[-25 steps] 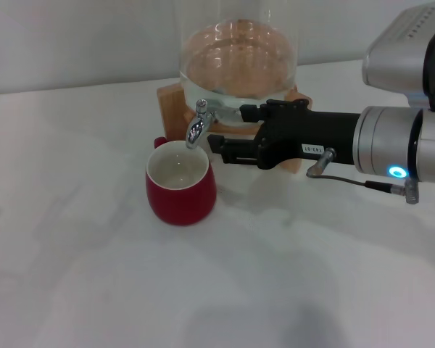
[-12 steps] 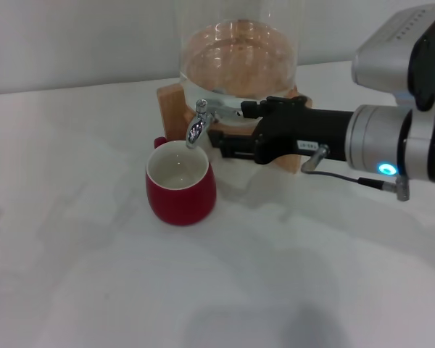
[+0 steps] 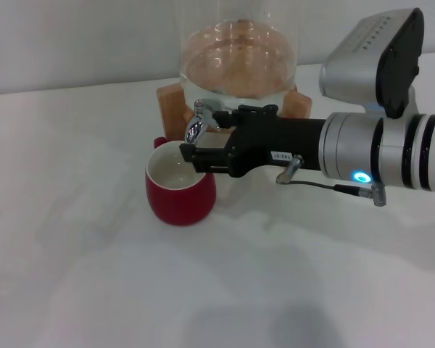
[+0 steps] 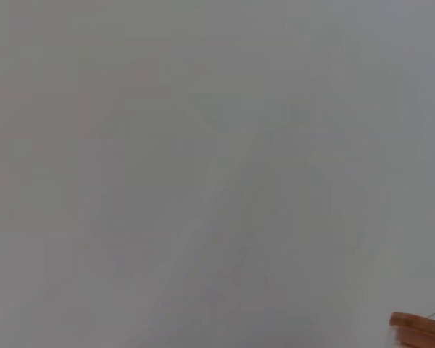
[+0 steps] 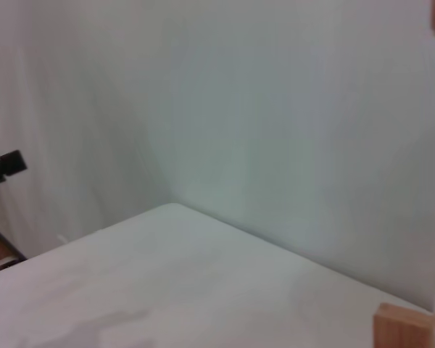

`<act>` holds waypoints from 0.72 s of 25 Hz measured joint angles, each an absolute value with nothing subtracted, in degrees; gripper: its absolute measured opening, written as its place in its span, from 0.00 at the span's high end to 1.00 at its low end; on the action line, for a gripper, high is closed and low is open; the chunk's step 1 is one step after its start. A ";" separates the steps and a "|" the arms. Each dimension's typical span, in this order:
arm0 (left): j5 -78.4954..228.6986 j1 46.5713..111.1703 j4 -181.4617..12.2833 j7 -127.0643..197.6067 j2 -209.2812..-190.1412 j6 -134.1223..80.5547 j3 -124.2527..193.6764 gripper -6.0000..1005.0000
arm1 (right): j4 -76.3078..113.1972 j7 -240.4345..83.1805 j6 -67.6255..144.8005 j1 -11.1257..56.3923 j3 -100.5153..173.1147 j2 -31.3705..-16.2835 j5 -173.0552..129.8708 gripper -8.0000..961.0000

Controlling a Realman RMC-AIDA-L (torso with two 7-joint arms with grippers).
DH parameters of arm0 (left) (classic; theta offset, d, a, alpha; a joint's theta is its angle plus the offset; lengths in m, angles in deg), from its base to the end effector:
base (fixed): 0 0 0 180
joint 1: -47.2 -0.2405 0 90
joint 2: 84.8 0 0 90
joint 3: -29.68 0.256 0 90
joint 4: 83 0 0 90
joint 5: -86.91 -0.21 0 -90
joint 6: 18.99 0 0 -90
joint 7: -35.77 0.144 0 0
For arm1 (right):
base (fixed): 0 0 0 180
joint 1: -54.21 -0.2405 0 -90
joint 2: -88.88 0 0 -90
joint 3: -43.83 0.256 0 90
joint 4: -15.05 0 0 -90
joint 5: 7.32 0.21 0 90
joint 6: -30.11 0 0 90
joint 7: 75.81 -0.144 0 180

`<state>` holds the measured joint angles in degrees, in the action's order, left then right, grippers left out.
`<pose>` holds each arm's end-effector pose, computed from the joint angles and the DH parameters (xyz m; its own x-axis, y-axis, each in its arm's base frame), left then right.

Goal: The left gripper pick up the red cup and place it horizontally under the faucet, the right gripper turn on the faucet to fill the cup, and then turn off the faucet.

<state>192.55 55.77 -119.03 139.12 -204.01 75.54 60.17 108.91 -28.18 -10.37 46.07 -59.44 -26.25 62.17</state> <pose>-0.3387 0.2475 0.0985 0.3190 0.0253 0.9474 0.8102 -0.5260 -0.2587 0.1312 0.3141 -0.0168 0.8109 -0.3068 -0.4982 -0.5276 -0.7515 -0.3960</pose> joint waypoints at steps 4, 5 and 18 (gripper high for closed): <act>192.64 55.50 -119.09 139.12 -203.96 75.54 60.17 0.23 | 109.71 -28.13 -11.73 46.01 -59.76 -26.25 62.31 0.20; 192.64 55.49 -119.09 139.12 -203.94 75.54 60.17 0.23 | 109.81 -28.12 -12.15 45.99 -59.80 -26.25 62.34 0.20; 192.63 54.39 -119.22 138.93 -203.96 75.54 60.20 0.23 | 110.97 -28.09 -13.51 46.68 -60.07 -26.14 62.34 0.20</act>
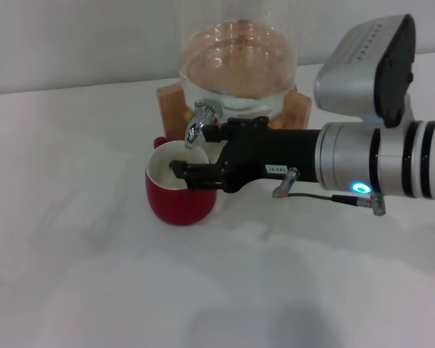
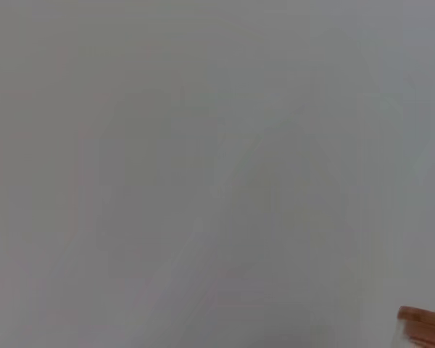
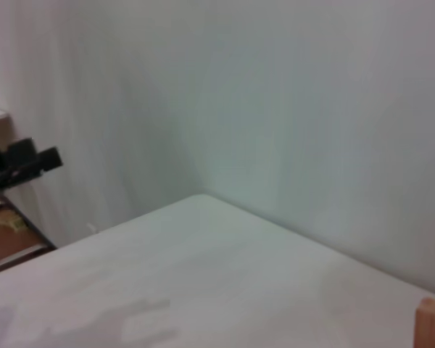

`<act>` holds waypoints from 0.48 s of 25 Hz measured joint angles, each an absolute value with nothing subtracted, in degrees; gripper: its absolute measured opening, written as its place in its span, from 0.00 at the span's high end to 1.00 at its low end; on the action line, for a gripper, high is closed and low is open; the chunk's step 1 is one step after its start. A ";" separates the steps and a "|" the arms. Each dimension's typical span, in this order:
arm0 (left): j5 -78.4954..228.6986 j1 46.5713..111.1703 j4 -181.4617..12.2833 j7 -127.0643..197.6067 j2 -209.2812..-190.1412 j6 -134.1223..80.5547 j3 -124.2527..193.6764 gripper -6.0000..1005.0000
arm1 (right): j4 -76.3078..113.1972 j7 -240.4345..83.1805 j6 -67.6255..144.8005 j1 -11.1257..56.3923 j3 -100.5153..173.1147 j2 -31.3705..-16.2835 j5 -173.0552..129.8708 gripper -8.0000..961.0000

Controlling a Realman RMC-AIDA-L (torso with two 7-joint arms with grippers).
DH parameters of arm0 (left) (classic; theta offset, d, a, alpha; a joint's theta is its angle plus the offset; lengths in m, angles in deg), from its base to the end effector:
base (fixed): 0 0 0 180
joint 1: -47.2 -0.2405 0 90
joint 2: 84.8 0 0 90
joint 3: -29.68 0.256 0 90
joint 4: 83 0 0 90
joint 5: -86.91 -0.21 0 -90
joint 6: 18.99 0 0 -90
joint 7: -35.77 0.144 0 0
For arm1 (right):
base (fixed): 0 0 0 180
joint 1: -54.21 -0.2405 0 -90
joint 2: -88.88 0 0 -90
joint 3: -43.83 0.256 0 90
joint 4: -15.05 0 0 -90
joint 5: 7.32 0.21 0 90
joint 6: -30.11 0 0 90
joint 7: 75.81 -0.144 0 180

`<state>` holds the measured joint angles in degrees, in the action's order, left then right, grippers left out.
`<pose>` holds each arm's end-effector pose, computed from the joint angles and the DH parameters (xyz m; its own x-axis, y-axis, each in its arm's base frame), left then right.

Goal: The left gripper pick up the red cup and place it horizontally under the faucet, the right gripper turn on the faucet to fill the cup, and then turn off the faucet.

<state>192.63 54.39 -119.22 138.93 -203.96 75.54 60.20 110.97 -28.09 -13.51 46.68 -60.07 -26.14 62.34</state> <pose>-0.3444 0.2396 0.0995 0.3185 0.0321 0.9474 0.8220 -0.5071 -0.2592 0.1247 0.3035 -0.0193 0.8242 -0.3043 -0.4777 -0.5002 -0.7865 -0.3622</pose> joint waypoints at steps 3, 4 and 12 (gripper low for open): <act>190.83 53.16 -121.50 136.25 -203.81 75.89 60.31 0.23 | 112.61 -28.02 -13.76 48.03 -59.40 -26.11 62.03 0.20; 188.87 52.80 -123.74 133.94 -203.81 75.99 60.32 0.23 | 112.98 -27.88 -13.86 48.50 -59.12 -26.09 61.93 0.20; 184.99 47.86 -135.85 125.05 -204.34 78.62 60.32 0.23 | 113.58 -25.91 -14.88 51.18 -56.93 -26.24 62.31 0.20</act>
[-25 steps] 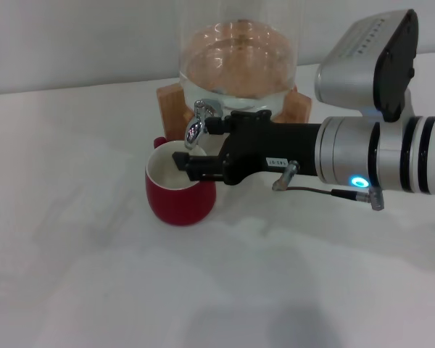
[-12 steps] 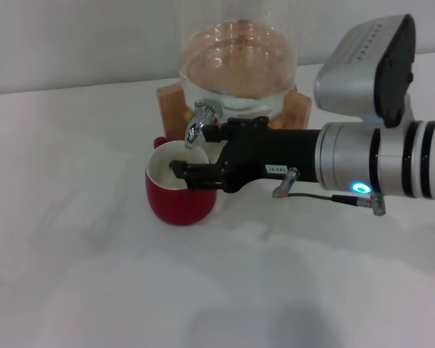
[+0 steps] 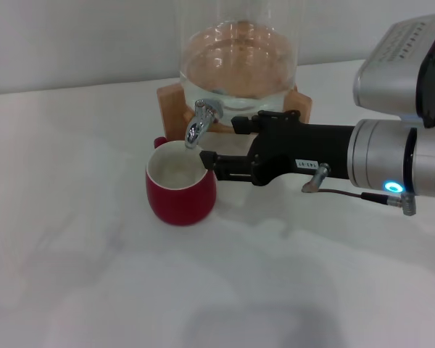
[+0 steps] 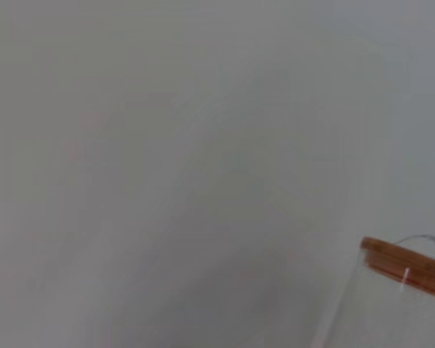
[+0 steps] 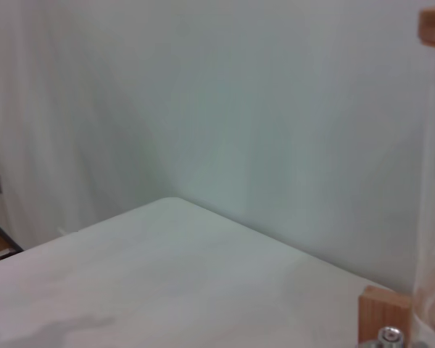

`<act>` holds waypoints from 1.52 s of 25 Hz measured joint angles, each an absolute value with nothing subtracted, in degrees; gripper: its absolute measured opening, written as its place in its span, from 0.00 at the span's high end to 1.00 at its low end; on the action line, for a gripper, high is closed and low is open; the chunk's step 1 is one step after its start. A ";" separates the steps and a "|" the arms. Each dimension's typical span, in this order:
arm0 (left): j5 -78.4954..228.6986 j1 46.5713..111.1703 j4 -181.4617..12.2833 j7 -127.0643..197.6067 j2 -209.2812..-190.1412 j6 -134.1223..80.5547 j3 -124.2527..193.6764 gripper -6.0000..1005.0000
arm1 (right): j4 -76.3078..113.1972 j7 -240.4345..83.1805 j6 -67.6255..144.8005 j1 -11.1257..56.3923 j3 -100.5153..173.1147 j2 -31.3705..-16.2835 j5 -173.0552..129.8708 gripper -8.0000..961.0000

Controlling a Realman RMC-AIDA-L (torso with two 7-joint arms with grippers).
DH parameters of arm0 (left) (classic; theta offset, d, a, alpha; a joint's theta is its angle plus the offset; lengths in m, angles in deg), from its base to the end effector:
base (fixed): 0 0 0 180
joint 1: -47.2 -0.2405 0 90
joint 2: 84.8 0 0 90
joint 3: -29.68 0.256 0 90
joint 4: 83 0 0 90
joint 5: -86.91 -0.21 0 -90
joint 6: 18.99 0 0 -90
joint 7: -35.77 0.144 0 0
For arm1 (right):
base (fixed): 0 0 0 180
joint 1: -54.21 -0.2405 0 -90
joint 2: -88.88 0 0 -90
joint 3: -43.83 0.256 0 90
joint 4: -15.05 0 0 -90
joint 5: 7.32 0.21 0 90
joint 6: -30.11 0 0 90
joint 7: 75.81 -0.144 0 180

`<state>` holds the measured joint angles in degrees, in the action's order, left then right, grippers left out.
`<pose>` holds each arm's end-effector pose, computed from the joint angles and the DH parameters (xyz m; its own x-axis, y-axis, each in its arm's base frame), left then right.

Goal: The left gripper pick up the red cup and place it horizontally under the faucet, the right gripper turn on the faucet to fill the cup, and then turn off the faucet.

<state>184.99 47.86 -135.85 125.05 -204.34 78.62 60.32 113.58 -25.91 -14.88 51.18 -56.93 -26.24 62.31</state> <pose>-0.3409 0.2093 0.1256 0.3895 0.1858 0.9021 0.8137 -0.5282 -0.2425 0.1414 0.2982 -0.0013 0.8207 -0.3019 -0.4852 -0.5182 -0.7509 -0.4093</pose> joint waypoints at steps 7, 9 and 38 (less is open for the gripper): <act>188.40 45.86 -134.86 129.14 -204.42 81.14 60.23 0.23 | 113.57 -24.07 -15.39 52.48 -56.37 -26.31 64.24 0.20; 188.43 45.93 -134.02 130.25 -204.41 81.28 60.21 0.23 | 113.42 -22.29 -15.52 52.96 -56.34 -26.33 66.57 0.20; 189.92 46.82 -132.54 131.22 -204.24 77.09 60.09 0.23 | 113.47 -16.85 4.12 51.83 -77.66 -26.44 66.68 0.20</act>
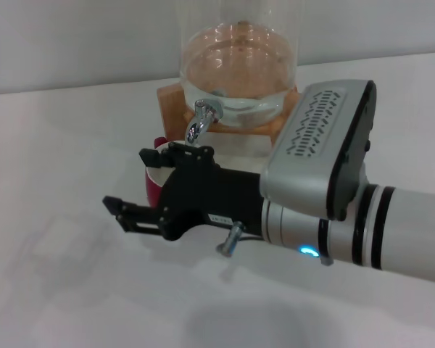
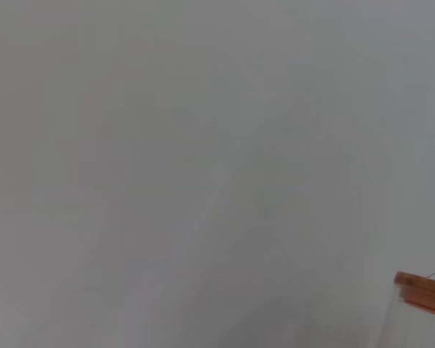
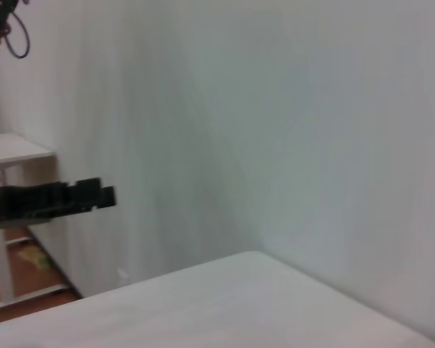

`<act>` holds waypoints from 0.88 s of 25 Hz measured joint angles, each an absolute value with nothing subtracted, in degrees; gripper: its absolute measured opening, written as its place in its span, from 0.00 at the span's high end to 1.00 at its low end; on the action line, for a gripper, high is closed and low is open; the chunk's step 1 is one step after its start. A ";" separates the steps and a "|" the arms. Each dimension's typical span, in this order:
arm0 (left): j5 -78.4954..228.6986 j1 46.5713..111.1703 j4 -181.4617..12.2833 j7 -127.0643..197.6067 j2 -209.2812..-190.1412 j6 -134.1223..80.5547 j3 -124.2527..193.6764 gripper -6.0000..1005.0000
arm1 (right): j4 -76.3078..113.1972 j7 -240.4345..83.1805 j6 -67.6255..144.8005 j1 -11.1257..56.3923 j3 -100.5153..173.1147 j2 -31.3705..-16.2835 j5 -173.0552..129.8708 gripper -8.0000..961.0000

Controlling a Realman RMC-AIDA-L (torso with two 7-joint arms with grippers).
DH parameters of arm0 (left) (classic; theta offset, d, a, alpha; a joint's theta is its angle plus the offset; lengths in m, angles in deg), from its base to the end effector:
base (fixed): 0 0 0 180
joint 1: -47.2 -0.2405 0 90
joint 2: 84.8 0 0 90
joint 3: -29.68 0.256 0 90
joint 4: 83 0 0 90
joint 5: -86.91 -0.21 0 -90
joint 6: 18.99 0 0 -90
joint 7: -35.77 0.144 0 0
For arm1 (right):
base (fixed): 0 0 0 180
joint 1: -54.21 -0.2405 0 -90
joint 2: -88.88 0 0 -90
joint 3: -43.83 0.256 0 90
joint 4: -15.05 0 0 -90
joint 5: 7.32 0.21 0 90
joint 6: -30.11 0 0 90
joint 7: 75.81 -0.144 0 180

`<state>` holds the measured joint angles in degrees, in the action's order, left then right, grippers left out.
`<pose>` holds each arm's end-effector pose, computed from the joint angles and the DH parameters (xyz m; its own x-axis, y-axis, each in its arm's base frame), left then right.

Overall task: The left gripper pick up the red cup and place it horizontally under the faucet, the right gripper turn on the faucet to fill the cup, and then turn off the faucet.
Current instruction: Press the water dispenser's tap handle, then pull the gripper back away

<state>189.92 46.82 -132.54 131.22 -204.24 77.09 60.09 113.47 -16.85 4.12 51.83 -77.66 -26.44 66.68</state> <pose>-0.3500 0.2036 0.1301 0.4001 0.0824 0.9128 0.8166 -0.4842 -0.3142 0.0936 0.2609 -0.0616 0.8299 -0.1468 -0.5383 -0.3991 -0.8303 -0.3889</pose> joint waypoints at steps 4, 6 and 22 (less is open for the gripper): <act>189.92 47.11 -132.54 131.21 -204.24 77.11 60.23 0.23 | 113.47 -18.47 6.22 51.51 -77.89 -26.43 65.53 0.20; 189.91 47.20 -132.49 131.33 -204.24 77.14 60.39 0.23 | 112.89 -18.48 7.17 51.04 -77.94 -26.47 65.90 0.20; 189.16 48.44 -130.80 131.96 -204.09 77.61 60.58 0.23 | 109.43 -18.50 10.40 48.89 -77.55 -26.45 67.54 0.20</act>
<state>189.16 48.44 -130.80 131.96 -204.09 77.61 60.58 109.43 -18.50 10.40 48.89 -77.55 -26.45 67.54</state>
